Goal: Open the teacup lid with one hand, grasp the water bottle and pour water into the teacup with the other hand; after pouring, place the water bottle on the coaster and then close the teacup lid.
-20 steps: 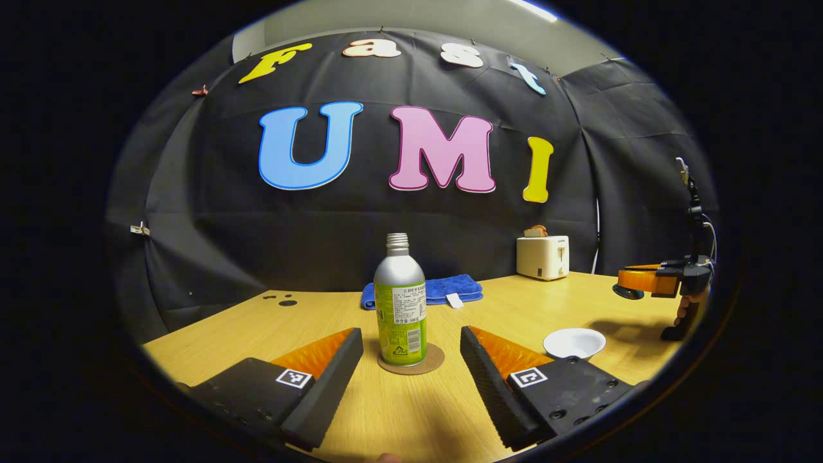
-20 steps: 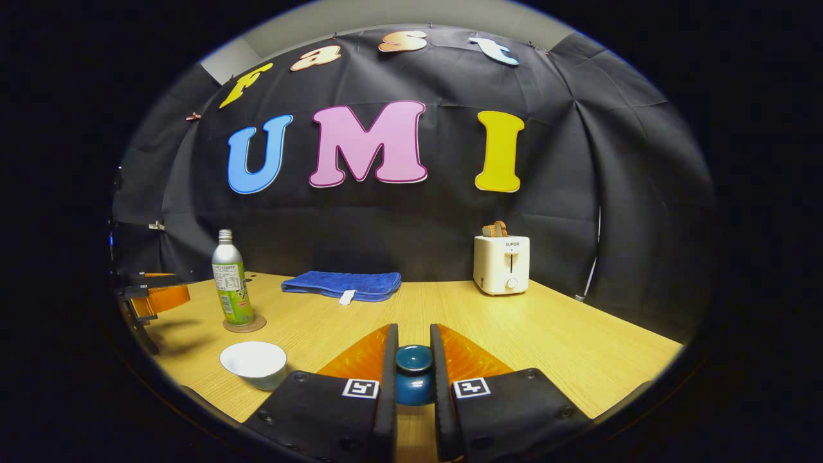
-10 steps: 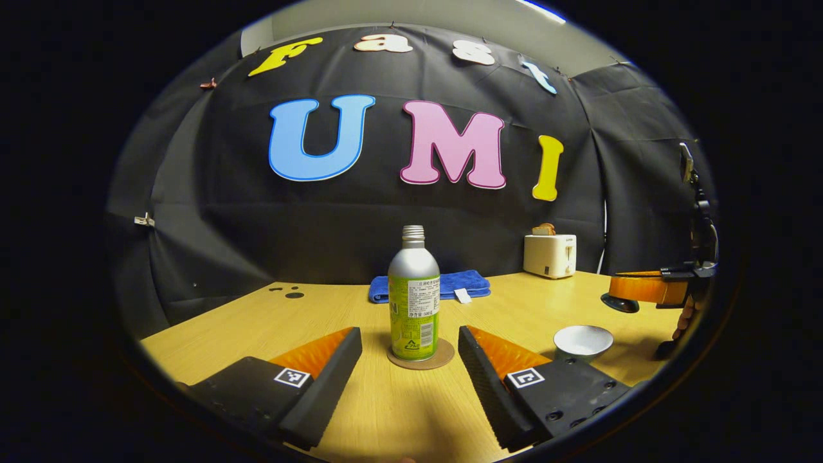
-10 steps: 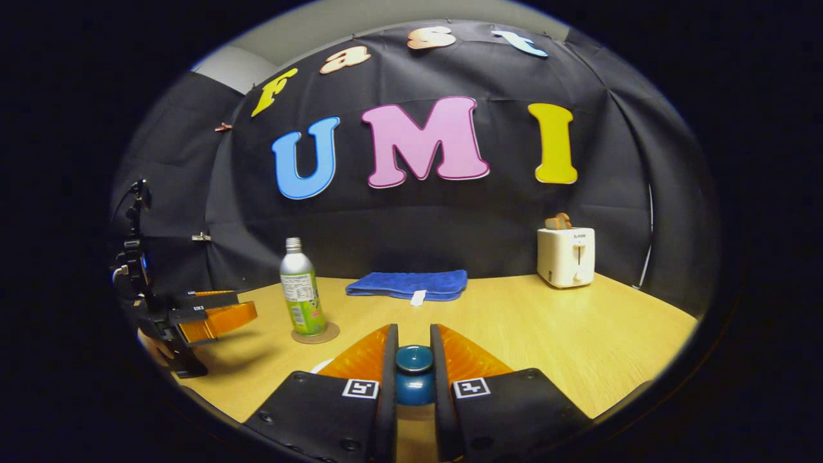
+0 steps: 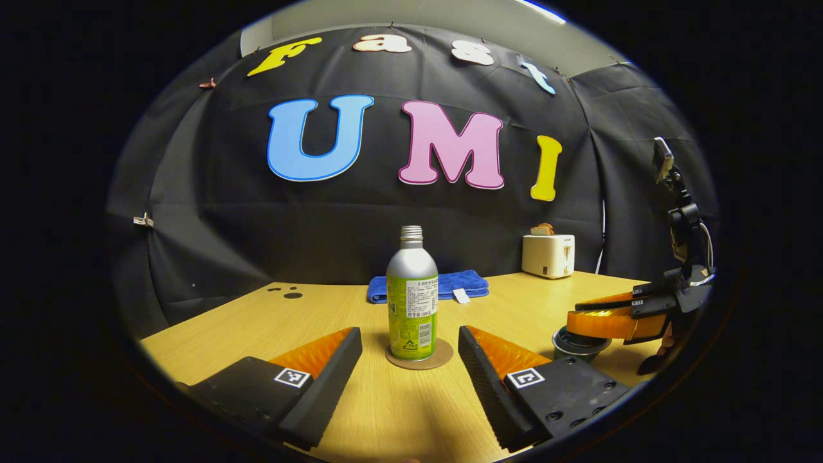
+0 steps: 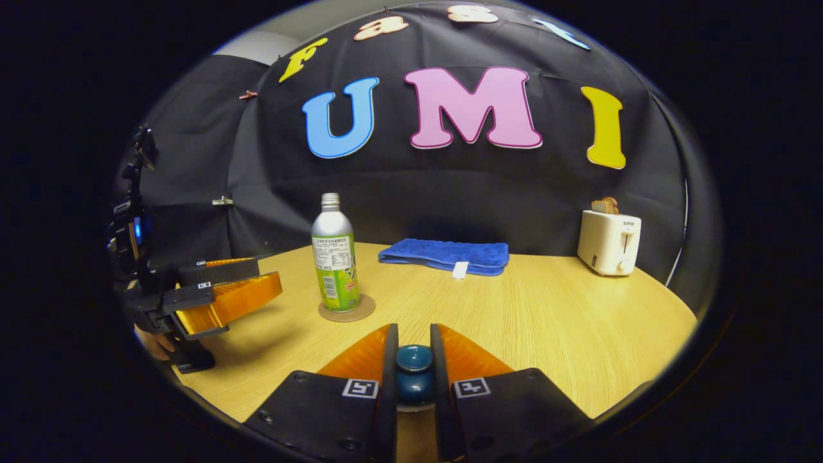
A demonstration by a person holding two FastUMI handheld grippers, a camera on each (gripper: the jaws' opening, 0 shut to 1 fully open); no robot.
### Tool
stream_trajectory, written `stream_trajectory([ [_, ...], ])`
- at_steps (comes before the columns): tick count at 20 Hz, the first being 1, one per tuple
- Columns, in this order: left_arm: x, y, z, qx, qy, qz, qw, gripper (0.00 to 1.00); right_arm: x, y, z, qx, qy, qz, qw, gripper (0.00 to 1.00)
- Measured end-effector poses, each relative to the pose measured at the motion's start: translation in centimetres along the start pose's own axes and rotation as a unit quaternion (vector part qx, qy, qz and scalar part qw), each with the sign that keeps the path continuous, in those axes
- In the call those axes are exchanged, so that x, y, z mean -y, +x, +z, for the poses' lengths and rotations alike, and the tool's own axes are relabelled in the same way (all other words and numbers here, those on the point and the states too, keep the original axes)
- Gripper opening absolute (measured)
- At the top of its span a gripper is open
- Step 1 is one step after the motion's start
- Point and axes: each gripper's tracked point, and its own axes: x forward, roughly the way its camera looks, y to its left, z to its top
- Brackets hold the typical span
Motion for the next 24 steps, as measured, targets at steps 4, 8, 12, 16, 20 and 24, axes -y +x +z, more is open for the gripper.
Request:
stream_trajectory([
  [4, 0.0, 0.2, -0.1, 0.000, 0.000, 0.000, 1.000, 0.95, -0.3, 0.2, -0.5, -0.018, -0.007, 0.000, 1.000, 0.29],
  [8, -0.2, 0.1, -0.1, -0.001, 0.000, 0.004, 1.000, 0.95, -0.1, -0.6, 0.3, 0.007, -0.014, -0.012, 1.000, 0.48],
  [12, -0.2, -0.3, -0.1, -0.001, 0.000, 0.012, 1.000, 0.95, 0.3, -2.1, 1.2, 0.042, -0.001, -0.024, 0.999, 0.65],
  [16, 0.4, -0.8, -0.3, 0.000, -0.003, 0.024, 1.000, 0.95, 1.2, -3.5, 2.2, 0.091, -0.007, -0.046, 0.995, 0.93],
  [20, 0.2, -1.3, -0.3, -0.001, -0.004, 0.050, 0.999, 0.95, 2.7, -4.1, 2.3, 0.097, 0.005, -0.085, 0.992, 0.98],
  [24, 1.1, -1.8, -0.2, -0.001, -0.004, 0.056, 0.998, 0.95, 4.2, -5.0, 2.2, 0.098, 0.009, -0.131, 0.987, 0.98],
])
